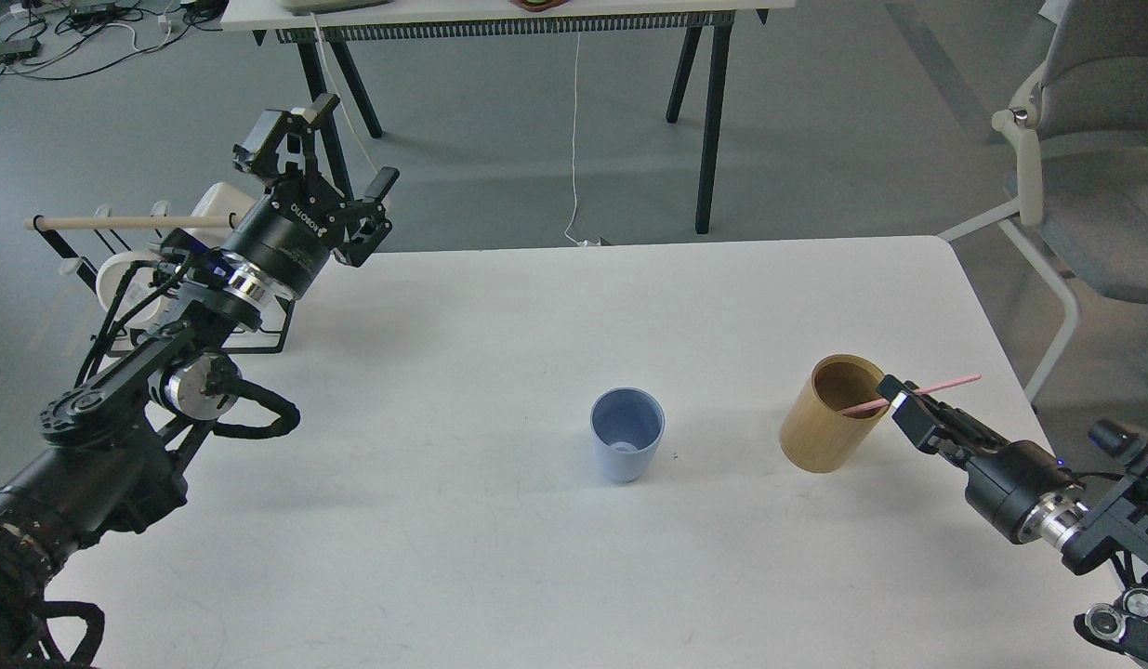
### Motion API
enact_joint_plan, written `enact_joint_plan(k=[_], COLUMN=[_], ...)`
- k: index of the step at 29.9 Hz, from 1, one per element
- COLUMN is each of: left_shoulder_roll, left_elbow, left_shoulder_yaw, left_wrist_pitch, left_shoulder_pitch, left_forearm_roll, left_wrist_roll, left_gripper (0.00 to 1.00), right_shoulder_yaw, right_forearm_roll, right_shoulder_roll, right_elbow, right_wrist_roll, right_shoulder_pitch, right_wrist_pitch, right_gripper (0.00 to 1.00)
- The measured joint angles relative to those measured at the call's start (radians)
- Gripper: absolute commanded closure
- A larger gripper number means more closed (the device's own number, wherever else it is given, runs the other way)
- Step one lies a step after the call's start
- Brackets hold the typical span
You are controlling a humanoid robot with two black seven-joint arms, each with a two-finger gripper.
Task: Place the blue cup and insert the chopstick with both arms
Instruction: 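Move the right gripper to the pink stick in the tan cup and grasp it, then pull the pink stick up out of the tan cup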
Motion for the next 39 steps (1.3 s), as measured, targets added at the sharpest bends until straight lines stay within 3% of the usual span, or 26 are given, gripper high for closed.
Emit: enact_joint_plan(k=[39], left_shoulder_roll=[-0.003], left_elbow=[0.009], left_shoulder_yaw=[-0.002], left_wrist_pitch=[0.000], left_shoulder_pitch=[0.013], left_forearm_roll=[-0.002], left_wrist_roll=[0.000], left_gripper=[0.01], right_shoulder_yaw=[0.009], right_forearm_roll=[0.000], right_shoulder_roll=[-0.002], right_elbow=[0.004], right_wrist_roll=[-0.002], right_shoulder_pitch=[0.007], right_wrist_pitch=[0.000], right_gripper=[0.90])
